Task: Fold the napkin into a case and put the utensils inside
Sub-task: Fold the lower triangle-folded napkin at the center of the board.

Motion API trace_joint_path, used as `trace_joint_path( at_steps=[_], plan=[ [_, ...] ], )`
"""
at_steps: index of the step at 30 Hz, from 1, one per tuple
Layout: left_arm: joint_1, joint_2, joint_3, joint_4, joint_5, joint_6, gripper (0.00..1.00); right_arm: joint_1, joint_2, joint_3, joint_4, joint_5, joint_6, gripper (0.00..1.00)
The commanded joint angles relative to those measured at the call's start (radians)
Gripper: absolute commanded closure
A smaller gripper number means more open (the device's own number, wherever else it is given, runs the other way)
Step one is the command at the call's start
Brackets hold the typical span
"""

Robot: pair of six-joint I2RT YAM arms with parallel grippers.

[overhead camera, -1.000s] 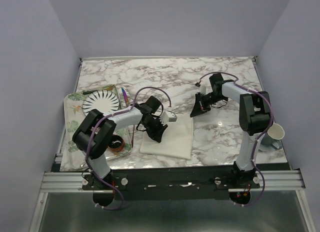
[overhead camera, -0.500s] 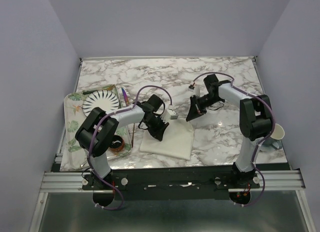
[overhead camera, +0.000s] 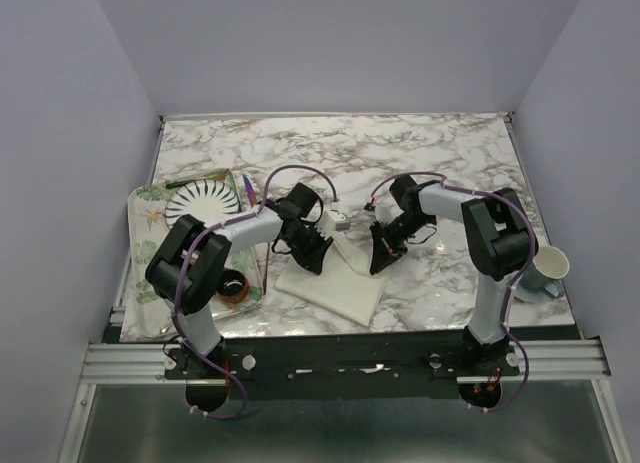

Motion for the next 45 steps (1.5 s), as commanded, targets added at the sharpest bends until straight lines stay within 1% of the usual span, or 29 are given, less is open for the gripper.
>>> trace_joint_path(
  at_steps=[1, 3, 4, 5, 7, 9, 14, 17, 18, 22, 27, 31, 37, 43, 45],
  plan=[
    [0.011, -0.206, -0.036, 0.029, 0.025, 0.153, 0.79, -0.002, 0.059, 0.035, 0.003, 0.109, -0.015, 0.99],
    [-0.017, -0.28, -0.066, 0.003, 0.016, 0.238, 0.73, -0.002, 0.067, 0.052, -0.006, 0.107, -0.021, 0.99],
    [-0.029, -0.289, -0.076, -0.004, -0.001, 0.299, 0.72, -0.002, 0.075, 0.057, -0.006, 0.109, -0.022, 0.99],
    [-0.063, -0.294, -0.083, -0.02, -0.042, 0.318, 0.72, -0.002, 0.076, 0.06, -0.006, 0.109, -0.024, 0.99],
    [-0.096, -0.285, -0.103, -0.023, -0.078, 0.339, 0.73, -0.002, 0.076, 0.069, -0.014, 0.1, -0.027, 0.99],
    [-0.138, -0.268, -0.118, 0.014, -0.109, 0.319, 0.73, -0.002, 0.063, 0.072, -0.015, 0.089, -0.03, 0.99],
    [-0.225, -0.202, -0.143, 0.069, -0.179, 0.301, 0.78, -0.002, 0.029, 0.087, -0.032, 0.054, -0.038, 0.99],
    [-0.258, -0.151, -0.142, 0.077, -0.231, 0.289, 0.84, 0.001, 0.003, 0.098, -0.049, 0.025, -0.042, 0.99],
    [-0.264, -0.124, -0.139, 0.075, -0.244, 0.284, 0.87, 0.003, -0.009, 0.101, -0.06, 0.015, -0.05, 0.99],
    [-0.27, -0.052, -0.106, 0.057, -0.28, 0.227, 0.93, 0.03, -0.032, 0.112, -0.095, -0.029, -0.062, 0.99],
    [-0.268, -0.028, -0.103, 0.066, -0.302, 0.178, 0.97, 0.053, -0.042, 0.069, -0.118, -0.023, -0.079, 0.99],
    [-0.268, -0.033, -0.106, 0.071, -0.299, 0.149, 0.98, 0.056, -0.034, 0.021, -0.126, 0.044, -0.105, 0.99],
    [-0.265, -0.03, -0.112, 0.071, -0.302, 0.134, 0.99, 0.055, -0.017, 0.009, -0.175, 0.142, -0.145, 0.99],
    [-0.255, -0.021, -0.1, 0.063, -0.294, 0.129, 1.0, 0.055, -0.031, -0.003, -0.179, 0.236, -0.145, 0.99],
    [-0.253, -0.021, -0.099, 0.063, -0.291, 0.129, 1.0, 0.055, -0.031, 0.0, -0.166, 0.239, -0.128, 0.99]
  ],
)
